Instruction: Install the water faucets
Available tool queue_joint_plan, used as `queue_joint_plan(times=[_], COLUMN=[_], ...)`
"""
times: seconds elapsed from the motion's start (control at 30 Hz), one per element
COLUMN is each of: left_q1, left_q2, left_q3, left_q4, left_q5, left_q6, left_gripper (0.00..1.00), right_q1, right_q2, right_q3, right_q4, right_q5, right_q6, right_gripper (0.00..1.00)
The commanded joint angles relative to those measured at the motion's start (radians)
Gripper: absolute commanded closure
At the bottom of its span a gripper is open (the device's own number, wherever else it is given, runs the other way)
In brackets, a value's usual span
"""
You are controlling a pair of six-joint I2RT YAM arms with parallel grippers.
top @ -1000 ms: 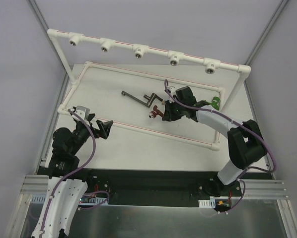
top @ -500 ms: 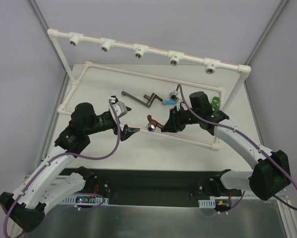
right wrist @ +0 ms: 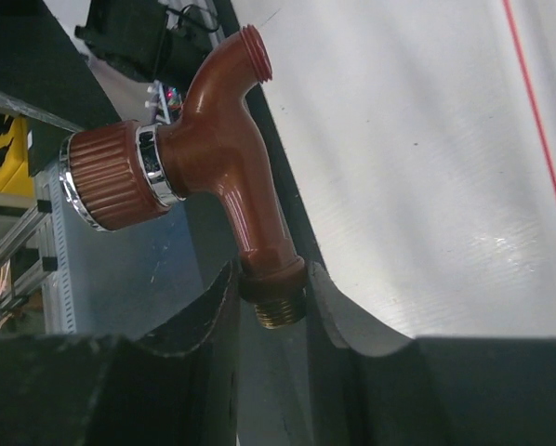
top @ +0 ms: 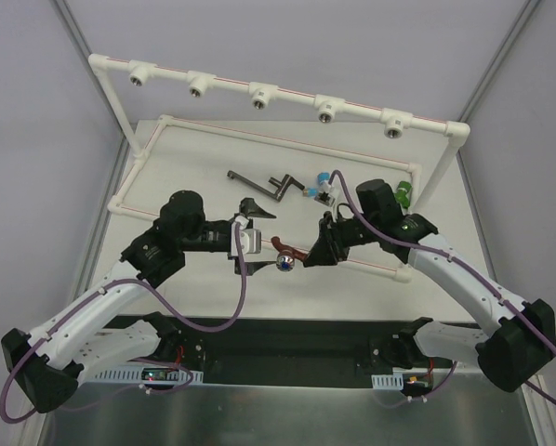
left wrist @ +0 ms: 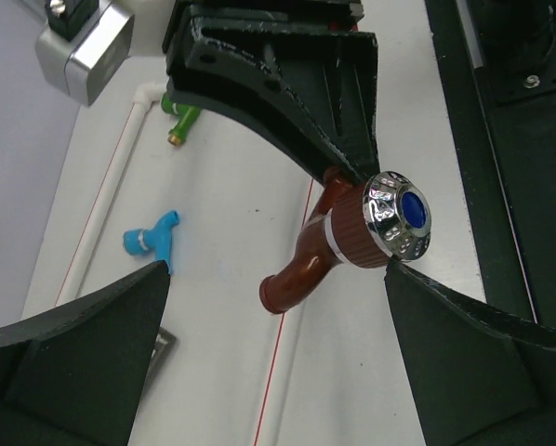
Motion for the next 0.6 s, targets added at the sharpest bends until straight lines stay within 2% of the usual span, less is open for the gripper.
queue_joint_plan(times=[0.0,0.37,0.57], left_q1=[-0.034,-0.121,-0.164], left_q2=[0.027,0.07,0.081], left_q3=[0.061,0.081,0.084], left_q4=[0.016,-0.029,-0.065], left_q5=[0.102,0.148,0.118], left_q6=[0.093,0.097,0.107], left_gripper=[0.01,0.01,0.02], right_q1=[0.041,0.058,0.06], right_q2=[-0.001,-0.009,-0.01], right_q3=[0.056,0.104,0.116], right_q4=[-0.033,-0.11,-0.119], right_q5=[-0.098,-0.123,-0.146], right_q6=[-0.07,-0.126,-0.135], right_gripper=[0.98,0.98,0.98])
